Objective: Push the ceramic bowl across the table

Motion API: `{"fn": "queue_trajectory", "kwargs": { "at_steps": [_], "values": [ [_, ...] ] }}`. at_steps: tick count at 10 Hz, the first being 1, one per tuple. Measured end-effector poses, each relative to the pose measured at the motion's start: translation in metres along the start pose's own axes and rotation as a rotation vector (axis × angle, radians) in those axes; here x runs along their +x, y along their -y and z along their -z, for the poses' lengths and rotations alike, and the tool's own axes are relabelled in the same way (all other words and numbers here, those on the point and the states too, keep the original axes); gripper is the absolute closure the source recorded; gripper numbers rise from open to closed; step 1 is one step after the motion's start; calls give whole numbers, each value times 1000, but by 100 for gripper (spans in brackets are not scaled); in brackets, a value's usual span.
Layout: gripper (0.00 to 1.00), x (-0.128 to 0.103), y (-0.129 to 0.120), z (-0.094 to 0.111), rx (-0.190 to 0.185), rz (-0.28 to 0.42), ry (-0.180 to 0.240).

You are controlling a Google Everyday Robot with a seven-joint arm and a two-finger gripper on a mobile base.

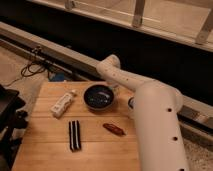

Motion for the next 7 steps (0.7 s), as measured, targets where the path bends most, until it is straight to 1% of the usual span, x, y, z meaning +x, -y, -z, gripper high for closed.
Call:
{"fn": "queue_trajectory", "kwargs": {
  "at_steps": [1, 3, 4, 5, 7],
  "values": [
    [91, -4, 1, 1, -8, 13, -7],
    [91, -3, -2, 1, -19, 27, -20],
    [91, -8, 0, 3, -19, 32, -27],
    [91, -21, 4, 7, -19, 43, -31],
    [91, -34, 6, 10, -22, 61, -39]
  ]
}}
